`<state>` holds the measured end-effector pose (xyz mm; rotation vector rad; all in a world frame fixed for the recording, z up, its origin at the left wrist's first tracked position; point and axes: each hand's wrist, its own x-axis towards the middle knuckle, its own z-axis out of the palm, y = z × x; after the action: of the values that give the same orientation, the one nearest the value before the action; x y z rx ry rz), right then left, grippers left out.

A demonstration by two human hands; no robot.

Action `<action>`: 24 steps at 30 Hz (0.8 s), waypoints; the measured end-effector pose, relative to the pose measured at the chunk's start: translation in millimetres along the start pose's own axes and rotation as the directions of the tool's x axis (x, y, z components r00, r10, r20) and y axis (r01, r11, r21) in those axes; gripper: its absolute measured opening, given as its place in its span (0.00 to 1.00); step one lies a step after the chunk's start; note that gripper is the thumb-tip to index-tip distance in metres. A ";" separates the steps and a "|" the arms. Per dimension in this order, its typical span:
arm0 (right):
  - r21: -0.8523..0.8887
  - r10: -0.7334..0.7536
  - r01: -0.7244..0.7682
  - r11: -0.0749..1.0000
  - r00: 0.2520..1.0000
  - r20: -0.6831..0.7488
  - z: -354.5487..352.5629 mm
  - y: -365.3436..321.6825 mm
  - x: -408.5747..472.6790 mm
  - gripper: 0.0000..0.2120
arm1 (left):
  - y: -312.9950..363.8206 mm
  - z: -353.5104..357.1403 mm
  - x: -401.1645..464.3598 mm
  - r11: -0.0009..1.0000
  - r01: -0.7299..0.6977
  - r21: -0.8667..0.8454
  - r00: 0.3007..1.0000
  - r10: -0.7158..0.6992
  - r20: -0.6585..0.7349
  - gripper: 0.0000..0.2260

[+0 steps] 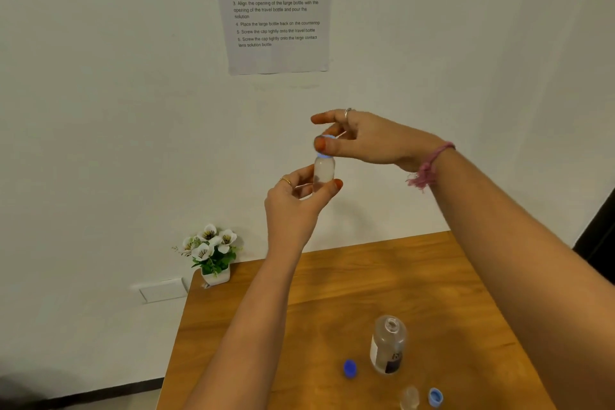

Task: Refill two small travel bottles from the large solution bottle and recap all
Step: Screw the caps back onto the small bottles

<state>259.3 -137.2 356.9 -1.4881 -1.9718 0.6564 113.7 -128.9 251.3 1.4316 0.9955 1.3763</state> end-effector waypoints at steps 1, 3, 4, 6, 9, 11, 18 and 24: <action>0.090 0.001 -0.007 0.996 0.997 0.074 -3.1 3.5 -3.6 0.34 | 0.0 -0.4 -0.1 1.000 -0.001 0.001 1.000 0.001 -0.006 0.16; 0.273 -0.072 0.047 0.961 0.994 0.081 -4.0 10.2 -7.8 0.26 | 0.1 -1.2 0.3 1.000 -0.006 0.006 1.000 0.006 -0.010 0.17; 0.306 -0.090 0.080 0.949 0.996 0.018 0.1 12.7 -6.9 0.21 | -0.3 -1.3 0.5 1.000 -0.006 0.005 1.000 0.006 -0.011 0.18; 0.271 -0.055 0.089 0.958 0.990 -0.132 10.4 13.8 -1.6 0.18 | -1.0 -1.2 0.2 1.000 -0.005 -0.001 1.000 0.005 -0.014 0.21; 0.259 -0.010 0.007 0.966 1.000 0.010 13.6 19.5 -0.9 0.30 | -3.5 -1.2 -1.0 1.000 0.000 -0.005 1.000 0.000 -0.020 0.20; 0.374 -0.043 0.001 0.927 0.994 0.105 11.4 25.2 -5.6 0.34 | -3.9 -1.6 -1.2 1.000 0.004 0.005 1.000 -0.004 -0.015 0.19; 0.449 0.003 0.067 0.891 0.988 -0.152 26.3 34.1 1.9 0.19 | -7.0 0.1 -1.9 0.999 0.005 0.047 1.000 -0.005 -0.004 0.23; 0.583 -0.118 0.059 0.810 0.991 0.064 19.2 42.5 -12.0 0.23 | -9.4 2.0 -2.2 0.998 -0.001 0.062 1.000 0.000 0.021 0.23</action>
<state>277.3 -138.7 312.3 -0.9918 -1.6716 1.1837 115.9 -128.4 241.7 1.4891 1.0330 1.3385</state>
